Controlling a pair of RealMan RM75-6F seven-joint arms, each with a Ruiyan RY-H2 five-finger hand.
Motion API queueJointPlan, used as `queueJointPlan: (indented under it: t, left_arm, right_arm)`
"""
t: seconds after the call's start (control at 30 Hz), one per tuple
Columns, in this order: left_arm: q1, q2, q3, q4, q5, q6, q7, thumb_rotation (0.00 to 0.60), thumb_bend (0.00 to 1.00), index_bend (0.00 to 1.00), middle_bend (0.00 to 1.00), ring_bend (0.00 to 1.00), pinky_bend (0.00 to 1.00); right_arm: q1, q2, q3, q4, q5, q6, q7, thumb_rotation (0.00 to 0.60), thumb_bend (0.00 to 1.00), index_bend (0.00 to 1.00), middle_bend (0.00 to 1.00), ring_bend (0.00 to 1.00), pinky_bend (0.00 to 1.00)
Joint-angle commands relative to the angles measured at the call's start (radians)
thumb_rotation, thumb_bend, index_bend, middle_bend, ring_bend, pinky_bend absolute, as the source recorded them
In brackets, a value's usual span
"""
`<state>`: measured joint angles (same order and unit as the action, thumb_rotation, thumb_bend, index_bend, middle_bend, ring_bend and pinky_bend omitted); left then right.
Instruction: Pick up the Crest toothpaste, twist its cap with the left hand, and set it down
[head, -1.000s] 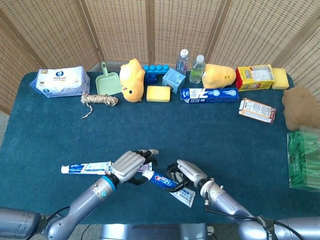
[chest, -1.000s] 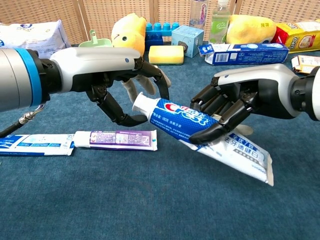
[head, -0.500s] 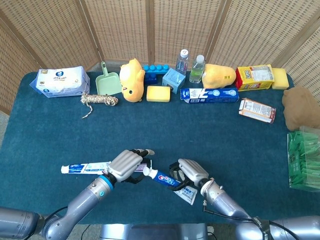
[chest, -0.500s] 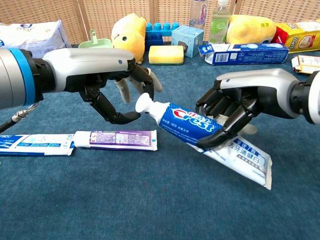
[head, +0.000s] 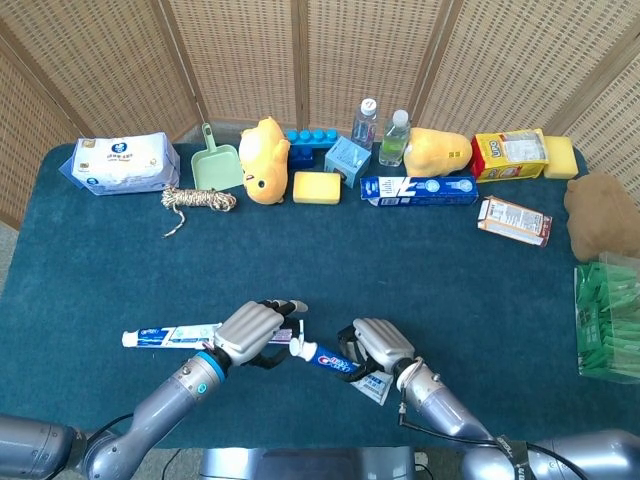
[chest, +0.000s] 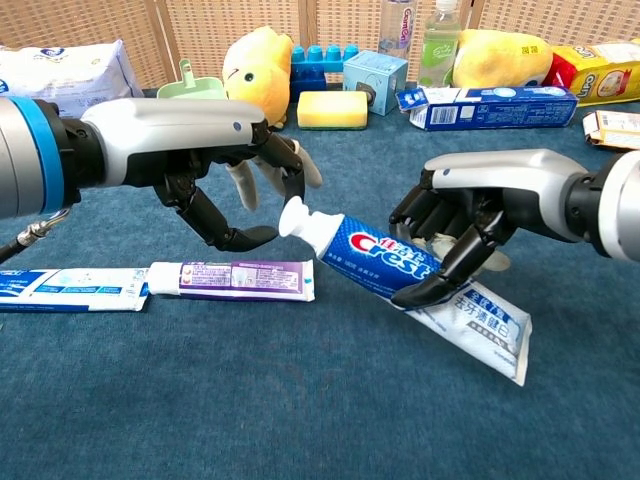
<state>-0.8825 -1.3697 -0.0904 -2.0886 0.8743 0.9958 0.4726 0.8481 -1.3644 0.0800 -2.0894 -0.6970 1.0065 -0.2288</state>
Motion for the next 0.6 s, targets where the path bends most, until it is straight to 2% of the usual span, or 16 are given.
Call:
queueJointPlan:
  t: [0.03, 0.6]
  left_arm:
    - [0.000, 0.003, 0.001, -0.003, -0.002, -0.001, -0.005, 0.600, 0.41, 0.48, 0.20, 0.22, 0.31]
    - [0.005, 0.032, 0.020, -0.026, 0.013, -0.001, -0.020, 0.600, 0.41, 0.48, 0.20, 0.22, 0.31]
  right_arm:
    - [0.003, -0.014, -0.002, 0.005, 0.007, 0.017, -0.025, 0.600, 0.39, 0.90, 0.85, 0.80, 0.86]
    - [0.009, -0.077, -0.007, 0.034, 0.025, 0.106, -0.170, 0.600, 0.39, 0.90, 0.86, 0.80, 0.86]
